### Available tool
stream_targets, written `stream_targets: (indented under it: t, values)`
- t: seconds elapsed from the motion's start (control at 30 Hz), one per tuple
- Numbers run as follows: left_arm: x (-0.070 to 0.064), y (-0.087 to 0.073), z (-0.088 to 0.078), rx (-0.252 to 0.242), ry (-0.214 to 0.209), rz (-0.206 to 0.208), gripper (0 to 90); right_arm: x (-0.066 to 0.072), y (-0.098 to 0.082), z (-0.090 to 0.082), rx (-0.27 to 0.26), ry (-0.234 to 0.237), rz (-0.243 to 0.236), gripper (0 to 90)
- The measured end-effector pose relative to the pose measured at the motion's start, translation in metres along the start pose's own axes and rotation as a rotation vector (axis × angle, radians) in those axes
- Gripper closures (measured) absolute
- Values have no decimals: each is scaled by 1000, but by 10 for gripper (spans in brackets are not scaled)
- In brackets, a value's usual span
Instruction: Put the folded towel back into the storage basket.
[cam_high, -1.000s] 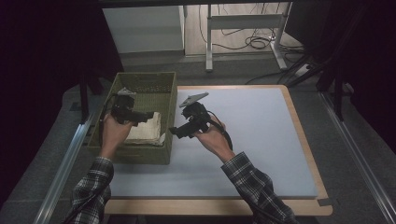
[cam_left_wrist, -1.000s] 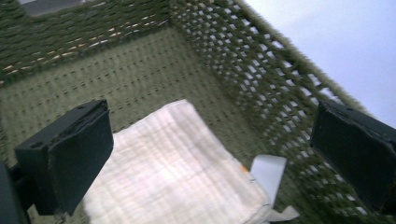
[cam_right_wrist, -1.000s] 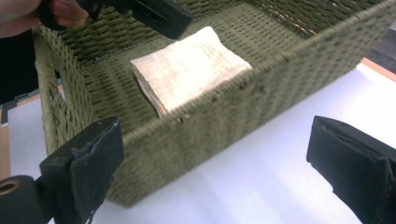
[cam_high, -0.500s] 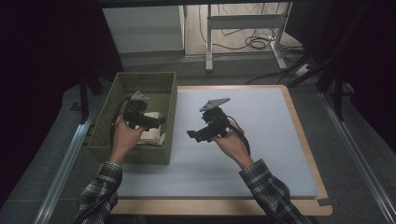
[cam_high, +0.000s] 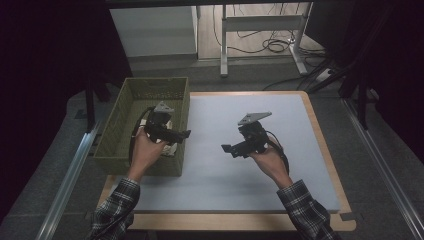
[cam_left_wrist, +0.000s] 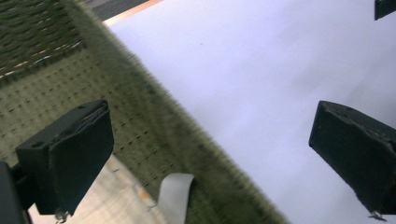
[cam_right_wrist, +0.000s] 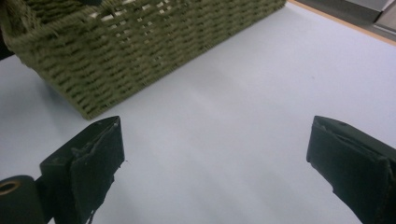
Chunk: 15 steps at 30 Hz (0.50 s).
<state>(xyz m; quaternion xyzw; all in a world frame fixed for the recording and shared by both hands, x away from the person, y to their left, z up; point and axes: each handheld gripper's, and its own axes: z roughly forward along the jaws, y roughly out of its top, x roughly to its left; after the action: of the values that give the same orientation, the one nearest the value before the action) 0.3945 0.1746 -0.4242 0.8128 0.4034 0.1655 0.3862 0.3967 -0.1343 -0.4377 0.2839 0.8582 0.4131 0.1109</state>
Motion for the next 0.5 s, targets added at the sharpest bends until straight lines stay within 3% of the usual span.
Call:
stream_targets:
  t: [0.2,0.5]
  values:
    - [-17,9,2,-25,-13,7,0,-7,-14,-15,12,-26,7,43]
    - [-51,20,17,-41,-70,48,0,-19,-36,-35,5,-51,33,42]
